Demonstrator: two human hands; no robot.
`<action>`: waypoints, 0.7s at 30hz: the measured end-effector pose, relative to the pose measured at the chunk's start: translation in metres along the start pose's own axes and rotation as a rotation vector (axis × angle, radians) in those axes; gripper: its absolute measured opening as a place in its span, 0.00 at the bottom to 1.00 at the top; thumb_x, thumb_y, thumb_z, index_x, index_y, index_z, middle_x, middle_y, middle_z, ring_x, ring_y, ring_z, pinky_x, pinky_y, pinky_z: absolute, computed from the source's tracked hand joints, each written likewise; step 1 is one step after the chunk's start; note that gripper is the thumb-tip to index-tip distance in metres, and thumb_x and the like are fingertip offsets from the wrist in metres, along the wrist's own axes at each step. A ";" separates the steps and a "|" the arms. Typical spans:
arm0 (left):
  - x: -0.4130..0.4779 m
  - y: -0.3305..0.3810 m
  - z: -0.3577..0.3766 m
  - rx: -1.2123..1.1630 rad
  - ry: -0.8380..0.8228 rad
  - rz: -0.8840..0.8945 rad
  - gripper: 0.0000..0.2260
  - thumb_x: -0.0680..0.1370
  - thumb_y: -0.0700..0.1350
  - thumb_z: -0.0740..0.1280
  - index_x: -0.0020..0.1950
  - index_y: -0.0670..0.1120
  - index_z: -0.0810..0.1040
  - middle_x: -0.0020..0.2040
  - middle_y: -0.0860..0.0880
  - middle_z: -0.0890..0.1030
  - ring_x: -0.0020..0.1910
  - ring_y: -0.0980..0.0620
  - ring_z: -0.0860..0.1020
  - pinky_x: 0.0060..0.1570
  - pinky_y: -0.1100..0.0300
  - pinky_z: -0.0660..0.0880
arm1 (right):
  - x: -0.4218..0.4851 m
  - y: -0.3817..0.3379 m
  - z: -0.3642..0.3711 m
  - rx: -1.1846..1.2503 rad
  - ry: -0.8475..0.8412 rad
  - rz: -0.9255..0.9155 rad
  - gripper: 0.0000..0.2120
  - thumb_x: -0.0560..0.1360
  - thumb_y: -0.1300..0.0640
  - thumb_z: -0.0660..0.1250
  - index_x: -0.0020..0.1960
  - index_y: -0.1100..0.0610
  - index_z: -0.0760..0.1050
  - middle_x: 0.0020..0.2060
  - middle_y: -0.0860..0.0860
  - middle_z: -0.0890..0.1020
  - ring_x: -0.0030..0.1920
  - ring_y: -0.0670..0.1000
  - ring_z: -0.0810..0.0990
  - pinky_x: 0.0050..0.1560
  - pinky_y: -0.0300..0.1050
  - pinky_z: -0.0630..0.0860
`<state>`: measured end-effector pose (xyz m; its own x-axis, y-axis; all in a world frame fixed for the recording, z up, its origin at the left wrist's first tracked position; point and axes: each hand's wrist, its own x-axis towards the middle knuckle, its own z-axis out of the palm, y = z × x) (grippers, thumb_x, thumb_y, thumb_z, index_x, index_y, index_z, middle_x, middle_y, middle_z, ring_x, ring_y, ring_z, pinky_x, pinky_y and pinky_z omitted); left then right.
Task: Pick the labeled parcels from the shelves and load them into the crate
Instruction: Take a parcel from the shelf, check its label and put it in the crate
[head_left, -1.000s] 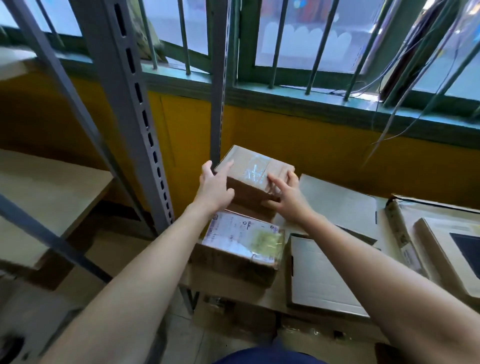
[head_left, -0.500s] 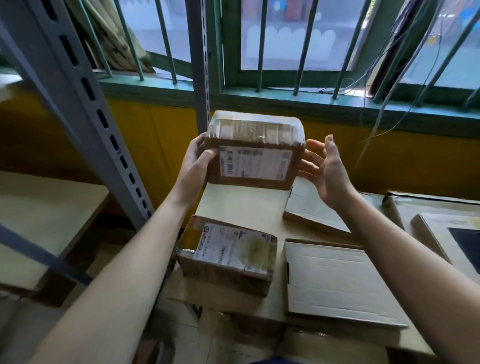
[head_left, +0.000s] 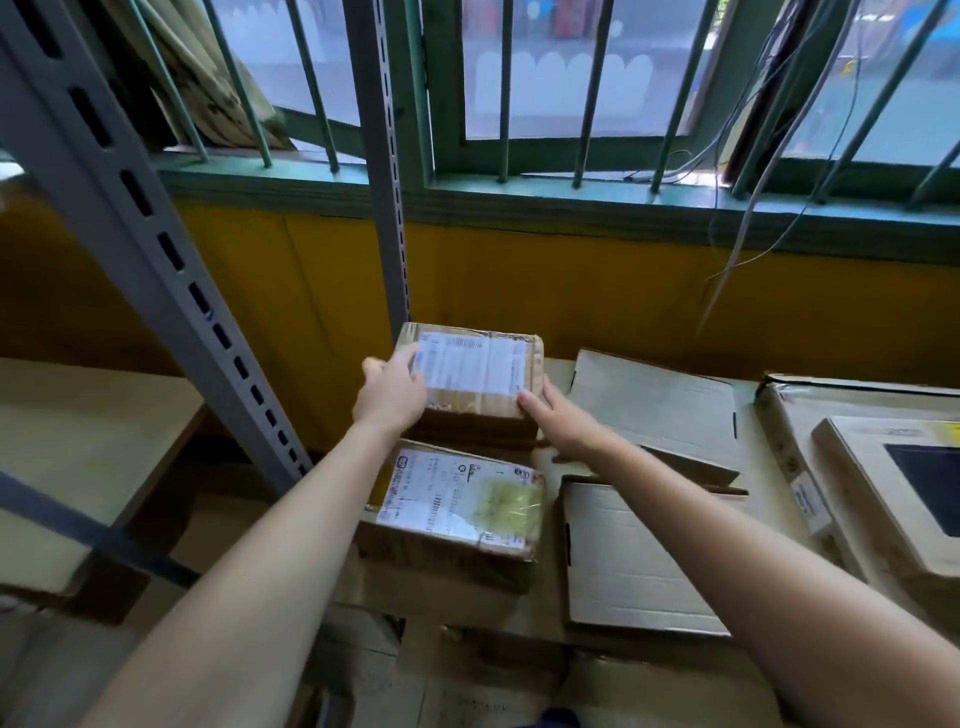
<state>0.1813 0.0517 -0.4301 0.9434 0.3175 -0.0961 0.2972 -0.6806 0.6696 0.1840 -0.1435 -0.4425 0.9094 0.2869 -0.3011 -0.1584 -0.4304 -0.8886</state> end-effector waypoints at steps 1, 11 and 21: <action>-0.004 -0.002 0.003 0.103 -0.049 -0.020 0.17 0.81 0.50 0.51 0.71 0.56 0.61 0.65 0.43 0.65 0.55 0.47 0.71 0.54 0.52 0.70 | 0.000 0.005 0.004 -0.050 -0.034 0.023 0.25 0.80 0.45 0.49 0.75 0.50 0.49 0.66 0.50 0.69 0.62 0.54 0.72 0.50 0.50 0.77; -0.034 0.100 0.065 0.135 -0.141 0.751 0.20 0.77 0.34 0.57 0.69 0.44 0.67 0.68 0.40 0.65 0.63 0.43 0.70 0.61 0.51 0.69 | -0.028 0.054 -0.092 -0.564 0.326 -0.092 0.28 0.75 0.48 0.65 0.72 0.53 0.61 0.67 0.59 0.68 0.65 0.57 0.69 0.65 0.50 0.66; -0.044 0.118 0.158 0.368 -0.483 0.203 0.22 0.77 0.36 0.55 0.70 0.49 0.64 0.75 0.36 0.41 0.74 0.36 0.49 0.72 0.46 0.52 | -0.065 0.113 -0.130 -0.581 0.264 0.243 0.31 0.74 0.48 0.66 0.73 0.48 0.58 0.74 0.59 0.50 0.72 0.61 0.60 0.70 0.49 0.58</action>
<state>0.1981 -0.1472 -0.4636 0.9207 -0.1163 -0.3726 0.0559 -0.9054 0.4209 0.1569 -0.3216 -0.4784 0.9492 -0.0623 -0.3084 -0.2045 -0.8670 -0.4545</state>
